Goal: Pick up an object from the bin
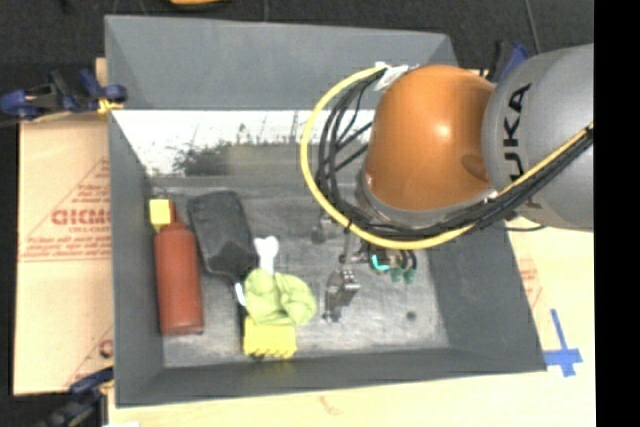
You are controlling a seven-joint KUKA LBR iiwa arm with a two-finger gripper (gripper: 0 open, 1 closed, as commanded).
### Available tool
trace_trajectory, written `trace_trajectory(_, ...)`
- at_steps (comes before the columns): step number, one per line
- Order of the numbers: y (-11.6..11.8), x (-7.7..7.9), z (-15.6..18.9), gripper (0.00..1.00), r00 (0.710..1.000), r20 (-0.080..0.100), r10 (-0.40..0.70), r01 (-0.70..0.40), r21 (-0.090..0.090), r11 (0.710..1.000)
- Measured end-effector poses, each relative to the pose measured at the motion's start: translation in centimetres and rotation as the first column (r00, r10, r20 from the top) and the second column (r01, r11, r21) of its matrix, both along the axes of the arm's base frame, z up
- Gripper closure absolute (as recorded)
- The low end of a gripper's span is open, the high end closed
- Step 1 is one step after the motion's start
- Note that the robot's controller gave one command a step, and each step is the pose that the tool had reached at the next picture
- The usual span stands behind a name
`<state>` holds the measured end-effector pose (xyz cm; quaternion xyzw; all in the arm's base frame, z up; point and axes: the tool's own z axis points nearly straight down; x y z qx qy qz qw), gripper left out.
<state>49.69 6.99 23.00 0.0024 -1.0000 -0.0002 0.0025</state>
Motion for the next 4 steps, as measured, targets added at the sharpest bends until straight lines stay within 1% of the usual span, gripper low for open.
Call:
trace_trajectory(1,0.0,0.2,0.4,0.00,1.000,0.008,-0.003,0.003,0.001,1.000)
trace_trajectory(2,1.2,0.2,-4.8,0.00,0.995,0.011,0.098,-0.098,-0.001,0.995)
trace_trajectory(3,4.6,2.9,-7.1,0.00,0.918,0.009,0.398,-0.398,-0.001,0.918)
trace_trajectory(4,6.2,3.9,-7.3,0.00,0.908,0.009,0.418,-0.418,-0.001,0.908)
